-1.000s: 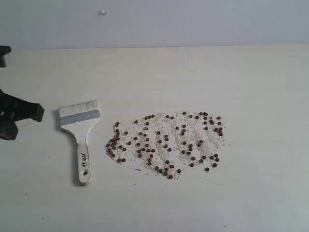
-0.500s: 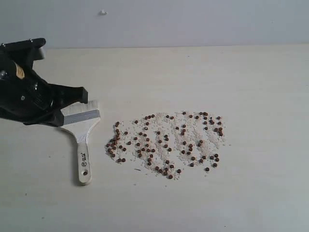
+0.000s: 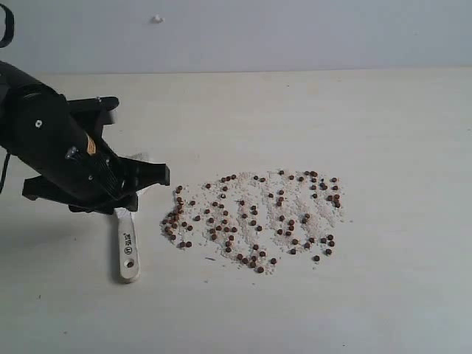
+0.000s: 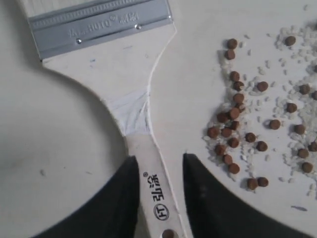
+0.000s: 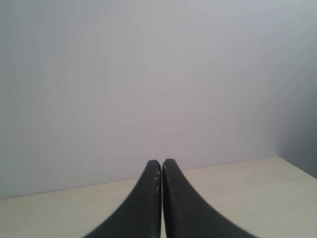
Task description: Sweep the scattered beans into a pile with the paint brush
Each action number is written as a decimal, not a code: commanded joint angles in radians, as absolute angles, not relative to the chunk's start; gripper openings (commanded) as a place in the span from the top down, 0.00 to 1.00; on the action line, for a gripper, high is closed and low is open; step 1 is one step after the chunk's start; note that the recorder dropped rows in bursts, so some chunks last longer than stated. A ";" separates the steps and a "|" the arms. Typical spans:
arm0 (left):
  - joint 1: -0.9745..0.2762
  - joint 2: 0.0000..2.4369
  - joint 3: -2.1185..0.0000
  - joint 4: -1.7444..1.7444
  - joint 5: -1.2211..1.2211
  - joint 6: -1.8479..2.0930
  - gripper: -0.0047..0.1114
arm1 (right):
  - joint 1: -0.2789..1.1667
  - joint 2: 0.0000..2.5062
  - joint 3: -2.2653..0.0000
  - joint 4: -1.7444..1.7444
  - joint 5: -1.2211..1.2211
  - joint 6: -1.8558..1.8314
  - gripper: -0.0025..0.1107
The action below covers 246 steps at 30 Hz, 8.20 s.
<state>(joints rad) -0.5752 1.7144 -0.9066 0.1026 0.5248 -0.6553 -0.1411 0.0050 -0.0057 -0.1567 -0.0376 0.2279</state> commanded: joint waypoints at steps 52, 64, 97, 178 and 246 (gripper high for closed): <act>-0.529 1.982 -1.164 0.071 0.755 -0.712 0.52 | -0.139 0.000 0.000 -0.156 -0.047 0.222 0.98; -0.529 1.982 -1.164 0.071 0.765 -0.710 0.52 | -0.139 0.000 0.000 -0.156 -0.047 0.222 0.98; -0.529 1.982 -1.164 0.073 0.772 -0.685 0.52 | -0.139 0.000 0.000 -0.156 -0.047 0.222 0.98; -0.529 2.052 -1.162 0.070 0.776 -0.641 0.43 | -0.139 0.000 0.000 -0.156 -0.047 0.222 0.98; -0.548 1.589 -1.050 -0.307 0.802 0.249 0.96 | -0.139 0.000 0.000 -0.156 -0.047 0.222 0.98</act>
